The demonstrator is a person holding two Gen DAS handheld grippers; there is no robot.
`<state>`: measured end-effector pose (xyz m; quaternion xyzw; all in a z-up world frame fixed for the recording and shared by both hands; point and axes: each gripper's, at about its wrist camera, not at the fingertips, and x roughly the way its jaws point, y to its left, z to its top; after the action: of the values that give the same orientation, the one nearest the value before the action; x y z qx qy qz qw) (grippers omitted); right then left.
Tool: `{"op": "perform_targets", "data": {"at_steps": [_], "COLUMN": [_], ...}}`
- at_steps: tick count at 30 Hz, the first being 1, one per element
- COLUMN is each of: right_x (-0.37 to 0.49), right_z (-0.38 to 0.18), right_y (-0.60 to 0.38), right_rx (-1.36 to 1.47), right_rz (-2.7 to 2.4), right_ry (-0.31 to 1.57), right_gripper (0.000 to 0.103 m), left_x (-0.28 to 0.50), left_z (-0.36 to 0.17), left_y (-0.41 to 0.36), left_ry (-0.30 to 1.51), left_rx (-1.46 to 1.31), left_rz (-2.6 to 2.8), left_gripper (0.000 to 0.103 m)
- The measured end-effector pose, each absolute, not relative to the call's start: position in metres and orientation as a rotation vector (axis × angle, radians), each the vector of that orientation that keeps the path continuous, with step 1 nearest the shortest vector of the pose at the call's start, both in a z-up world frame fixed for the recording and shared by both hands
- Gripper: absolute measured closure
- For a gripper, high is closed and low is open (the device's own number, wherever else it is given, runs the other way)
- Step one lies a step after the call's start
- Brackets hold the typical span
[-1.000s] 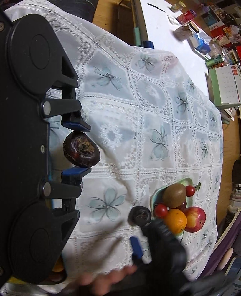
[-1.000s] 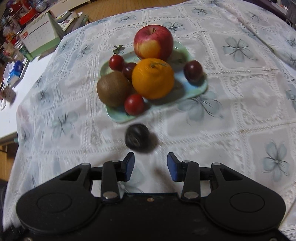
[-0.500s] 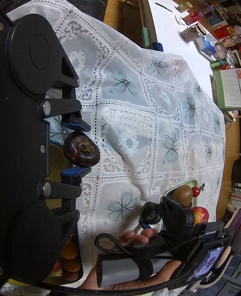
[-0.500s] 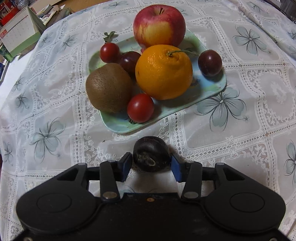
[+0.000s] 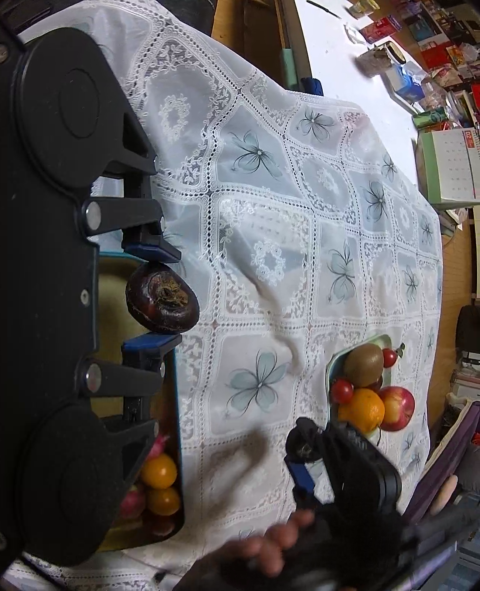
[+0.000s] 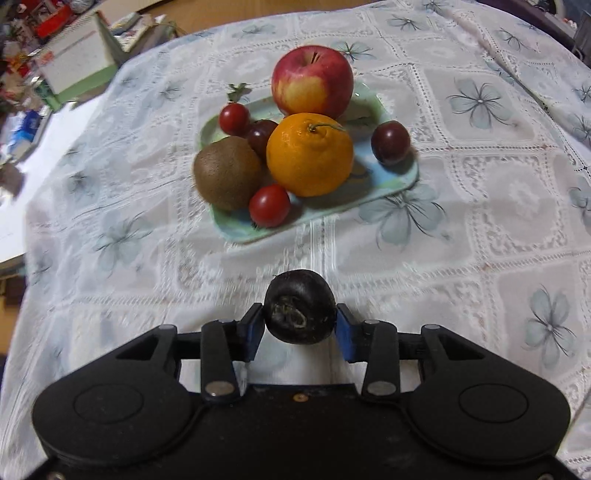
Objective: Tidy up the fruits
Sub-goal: 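Carry both fruits over the tray and open both tools to release them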
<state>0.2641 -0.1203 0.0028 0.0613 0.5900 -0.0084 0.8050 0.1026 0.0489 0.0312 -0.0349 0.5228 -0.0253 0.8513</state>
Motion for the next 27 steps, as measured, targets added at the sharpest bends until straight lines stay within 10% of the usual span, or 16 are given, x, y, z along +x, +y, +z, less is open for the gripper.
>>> {"op": "perform_targets", "data": {"at_steps": [21, 27], "right_x": [0.064, 0.035], "right_z": [0.049, 0.037], "right_y": [-0.181, -0.196], "right_rx": [0.081, 0.106], "right_rz": [0.199, 0.203], "right_ry": [1.288, 1.341], "right_gripper": [0.062, 0.09], "left_x": [0.039, 0.033], "left_z": [0.036, 0.024], "left_y": [0.011, 0.004], "left_ry": [1.1, 1.133], "left_rx": [-0.041, -0.047], "left_rz": [-0.115, -0.106], "left_gripper": [0.054, 0.054]}}
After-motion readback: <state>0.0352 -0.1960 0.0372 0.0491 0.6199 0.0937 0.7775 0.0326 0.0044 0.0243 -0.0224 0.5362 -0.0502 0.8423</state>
